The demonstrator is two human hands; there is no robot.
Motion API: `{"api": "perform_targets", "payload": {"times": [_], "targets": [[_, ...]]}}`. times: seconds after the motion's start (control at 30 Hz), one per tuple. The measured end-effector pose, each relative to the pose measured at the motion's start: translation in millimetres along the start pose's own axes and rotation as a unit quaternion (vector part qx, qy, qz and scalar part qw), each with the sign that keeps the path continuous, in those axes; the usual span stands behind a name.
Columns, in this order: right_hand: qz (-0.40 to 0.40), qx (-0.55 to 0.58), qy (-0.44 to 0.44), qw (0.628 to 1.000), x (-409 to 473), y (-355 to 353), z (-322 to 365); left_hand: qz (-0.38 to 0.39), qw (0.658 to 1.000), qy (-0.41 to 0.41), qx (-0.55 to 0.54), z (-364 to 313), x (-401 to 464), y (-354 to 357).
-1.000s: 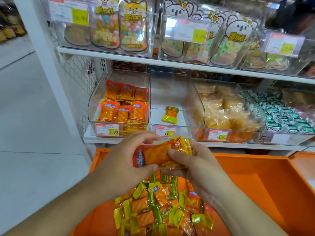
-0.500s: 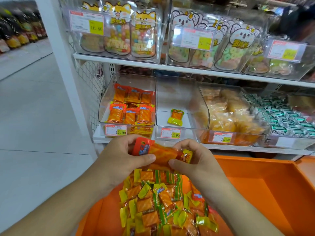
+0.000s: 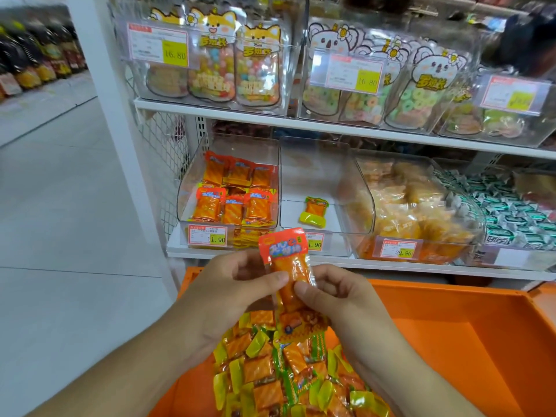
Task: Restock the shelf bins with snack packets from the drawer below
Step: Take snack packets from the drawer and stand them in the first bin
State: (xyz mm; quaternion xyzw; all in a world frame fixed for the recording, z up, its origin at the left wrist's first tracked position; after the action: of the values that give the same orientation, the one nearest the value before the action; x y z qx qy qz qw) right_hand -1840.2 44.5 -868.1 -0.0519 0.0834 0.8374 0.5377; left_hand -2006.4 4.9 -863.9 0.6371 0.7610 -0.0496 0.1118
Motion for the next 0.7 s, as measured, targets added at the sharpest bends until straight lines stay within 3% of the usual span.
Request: {"api": "perform_targets", "payload": {"times": [0.23,0.37,0.43,0.57,0.7], "targets": [[-0.020,-0.058,0.001,0.998,5,9,-7,-0.005,0.999,-0.019,0.038,-2,3,-9],[-0.022,-0.173,-0.031,0.984,23,14,12,-0.052,0.996,0.013,0.065,-32,22,-38],[-0.026,-0.305,-0.082,0.948,35,13,35,-0.092,0.993,0.022,0.074,-49,44,-65],[-0.003,-0.523,-0.149,0.839,67,21,63,-0.182,0.972,0.022,0.144,-71,96,-113],[0.030,-0.555,-0.143,0.819,99,23,49,-0.220,0.948,0.033,0.230,-79,139,-129]]}}
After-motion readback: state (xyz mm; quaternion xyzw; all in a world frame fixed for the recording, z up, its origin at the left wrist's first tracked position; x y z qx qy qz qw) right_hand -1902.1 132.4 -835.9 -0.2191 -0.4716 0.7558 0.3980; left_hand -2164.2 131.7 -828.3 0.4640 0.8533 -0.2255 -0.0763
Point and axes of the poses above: each hand's wrist, its own x-axis towards the middle knuckle, its own y-axis out of the palm, z = x × y, the point moved 9 cm from there along x, towards the middle knuckle
